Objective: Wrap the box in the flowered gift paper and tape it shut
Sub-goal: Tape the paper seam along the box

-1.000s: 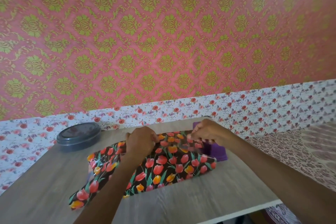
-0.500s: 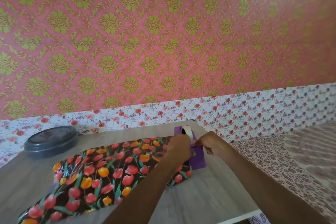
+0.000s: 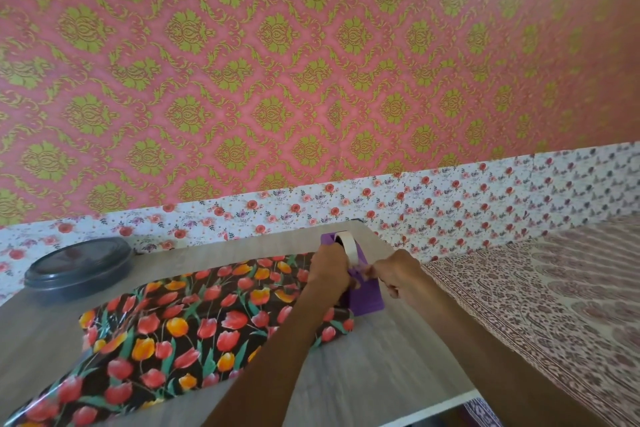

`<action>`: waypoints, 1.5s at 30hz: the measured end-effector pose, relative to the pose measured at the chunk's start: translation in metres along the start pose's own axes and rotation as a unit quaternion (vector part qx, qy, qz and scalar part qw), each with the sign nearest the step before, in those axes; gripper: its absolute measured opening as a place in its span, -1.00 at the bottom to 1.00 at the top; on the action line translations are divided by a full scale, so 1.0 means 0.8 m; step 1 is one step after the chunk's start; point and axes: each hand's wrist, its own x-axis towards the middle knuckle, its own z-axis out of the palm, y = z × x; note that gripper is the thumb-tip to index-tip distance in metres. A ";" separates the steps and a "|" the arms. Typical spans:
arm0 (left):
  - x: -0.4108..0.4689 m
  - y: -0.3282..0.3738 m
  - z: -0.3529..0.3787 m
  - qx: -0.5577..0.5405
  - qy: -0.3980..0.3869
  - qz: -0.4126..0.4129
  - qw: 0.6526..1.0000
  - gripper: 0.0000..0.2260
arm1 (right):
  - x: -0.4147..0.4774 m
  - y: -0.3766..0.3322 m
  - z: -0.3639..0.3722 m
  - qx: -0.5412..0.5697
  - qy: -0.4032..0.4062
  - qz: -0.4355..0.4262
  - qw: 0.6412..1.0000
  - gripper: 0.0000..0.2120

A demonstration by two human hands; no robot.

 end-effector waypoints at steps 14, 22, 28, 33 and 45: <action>-0.028 0.009 -0.029 0.022 0.044 0.066 0.997 -0.70 | -0.026 0.034 -0.015 0.002 0.035 -0.243 0.969 -0.95; -0.121 -0.051 -0.142 -0.135 0.185 0.069 0.971 -0.84 | -0.116 -0.051 0.009 0.197 -0.177 -0.270 0.926 -0.90; -0.176 -0.116 -0.178 -0.315 0.118 0.035 0.941 -0.89 | -0.173 -0.111 0.063 0.171 -0.215 -0.291 0.917 -0.86; -0.200 -0.164 -0.209 -0.226 0.222 0.034 0.948 -0.93 | -0.202 -0.147 0.099 0.175 -0.247 -0.287 0.909 -0.87; -0.228 -0.212 -0.227 -0.183 0.342 0.023 0.921 -0.86 | -0.212 -0.189 0.146 0.535 -0.396 0.035 0.745 -0.76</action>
